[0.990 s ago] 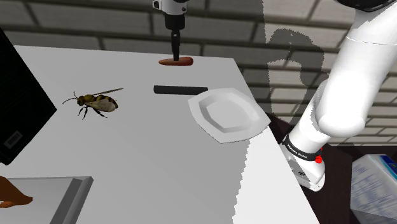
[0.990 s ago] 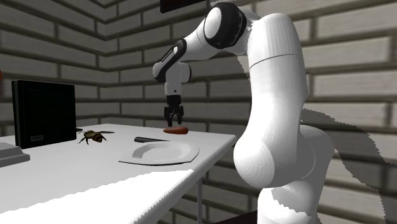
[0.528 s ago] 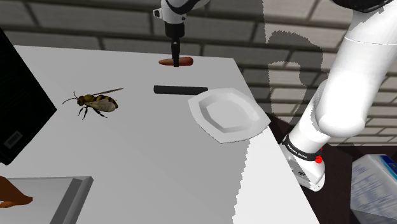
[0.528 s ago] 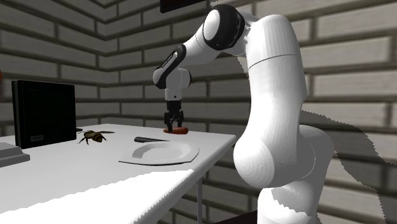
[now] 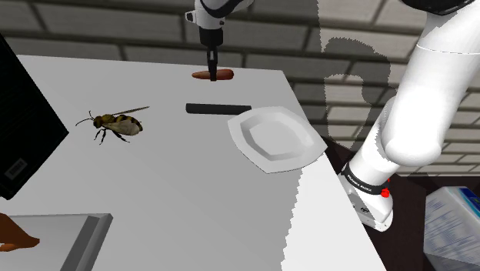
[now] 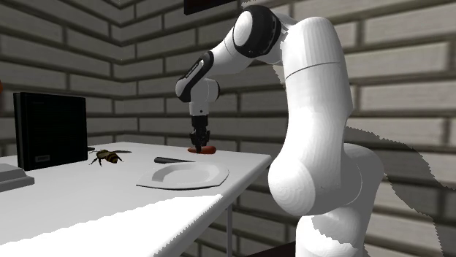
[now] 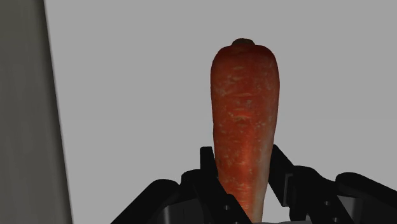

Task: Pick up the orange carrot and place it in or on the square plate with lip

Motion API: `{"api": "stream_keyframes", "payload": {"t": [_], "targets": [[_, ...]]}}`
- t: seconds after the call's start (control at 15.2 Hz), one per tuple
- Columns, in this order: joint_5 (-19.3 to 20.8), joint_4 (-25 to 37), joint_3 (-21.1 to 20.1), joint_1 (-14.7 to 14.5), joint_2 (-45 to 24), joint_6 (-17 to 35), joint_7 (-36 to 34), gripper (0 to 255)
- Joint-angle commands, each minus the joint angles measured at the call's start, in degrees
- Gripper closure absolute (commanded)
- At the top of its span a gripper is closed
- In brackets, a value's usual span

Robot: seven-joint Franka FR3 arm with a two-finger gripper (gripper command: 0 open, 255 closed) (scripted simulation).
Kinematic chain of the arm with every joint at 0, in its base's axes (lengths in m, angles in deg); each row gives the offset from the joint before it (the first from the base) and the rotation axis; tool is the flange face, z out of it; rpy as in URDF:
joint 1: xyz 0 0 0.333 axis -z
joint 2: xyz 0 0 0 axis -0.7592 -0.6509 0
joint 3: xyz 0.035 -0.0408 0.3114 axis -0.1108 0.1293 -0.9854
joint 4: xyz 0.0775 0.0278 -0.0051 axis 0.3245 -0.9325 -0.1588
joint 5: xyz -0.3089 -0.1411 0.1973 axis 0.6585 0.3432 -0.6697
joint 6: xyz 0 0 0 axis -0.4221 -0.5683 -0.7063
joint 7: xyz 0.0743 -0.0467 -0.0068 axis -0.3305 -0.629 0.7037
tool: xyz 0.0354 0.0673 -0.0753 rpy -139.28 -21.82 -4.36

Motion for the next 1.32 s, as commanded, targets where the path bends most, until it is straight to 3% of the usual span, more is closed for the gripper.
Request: {"api": "stream_keyframes", "payload": {"t": [0.0, 0.4, 1.25], "targets": [[0.0, 0.0, 0.0, 0.0, 0.0, 0.0, 0.0, 255], [0.0, 0.0, 0.0, 0.0, 0.0, 0.0, 0.0, 255], [-0.2, 8.3, 0.0, 0.0, 1.3, -9.6, 0.4, 255]]}}
